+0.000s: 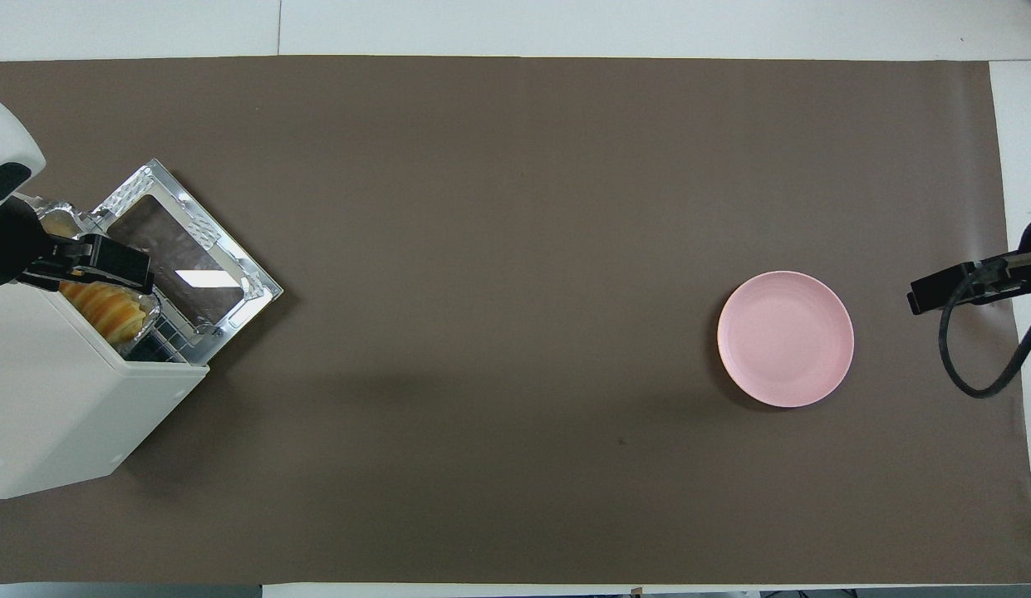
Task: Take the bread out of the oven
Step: 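Reach into the toaster oven and grasp the foil tray with the left gripper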
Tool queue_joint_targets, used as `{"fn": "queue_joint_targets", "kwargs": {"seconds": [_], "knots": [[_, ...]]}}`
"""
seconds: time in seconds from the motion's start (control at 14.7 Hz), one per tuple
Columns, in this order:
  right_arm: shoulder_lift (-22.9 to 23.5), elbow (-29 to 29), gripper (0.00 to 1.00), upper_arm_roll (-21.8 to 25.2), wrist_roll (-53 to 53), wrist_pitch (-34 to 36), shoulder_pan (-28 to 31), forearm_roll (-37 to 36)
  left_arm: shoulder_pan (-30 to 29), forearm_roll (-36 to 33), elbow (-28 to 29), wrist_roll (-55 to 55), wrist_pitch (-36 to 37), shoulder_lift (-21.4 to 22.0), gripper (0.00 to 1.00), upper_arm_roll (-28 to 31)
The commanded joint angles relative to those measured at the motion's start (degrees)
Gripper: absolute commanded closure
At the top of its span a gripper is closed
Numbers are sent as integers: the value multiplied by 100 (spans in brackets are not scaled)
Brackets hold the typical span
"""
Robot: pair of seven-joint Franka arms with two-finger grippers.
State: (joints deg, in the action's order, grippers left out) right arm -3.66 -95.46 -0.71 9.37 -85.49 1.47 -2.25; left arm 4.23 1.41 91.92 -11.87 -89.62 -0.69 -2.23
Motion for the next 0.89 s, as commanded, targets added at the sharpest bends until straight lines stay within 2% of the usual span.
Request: {"fn": "queue_joint_targets", "kwargs": {"seconds": [0.0, 0.2, 0.48, 0.82], "knots": [[-117, -113, 0, -87, 83, -2, 143, 120, -19, -174, -94, -1077, -407, -570, 0, -14], [-117, -113, 0, -87, 92, -2, 143, 120, -28, -1035, -245, -2210, -687, -1213, 0, 4], [-117, -113, 0, -87, 100, 6, 143, 120, -107, -1703, 282, -3153, -1162, -1345, 0, 74], [-117, -113, 0, -87, 100, 6, 143, 120, -370, -1951, 1020, -3225, -1926, -1355, 0, 109]]}}
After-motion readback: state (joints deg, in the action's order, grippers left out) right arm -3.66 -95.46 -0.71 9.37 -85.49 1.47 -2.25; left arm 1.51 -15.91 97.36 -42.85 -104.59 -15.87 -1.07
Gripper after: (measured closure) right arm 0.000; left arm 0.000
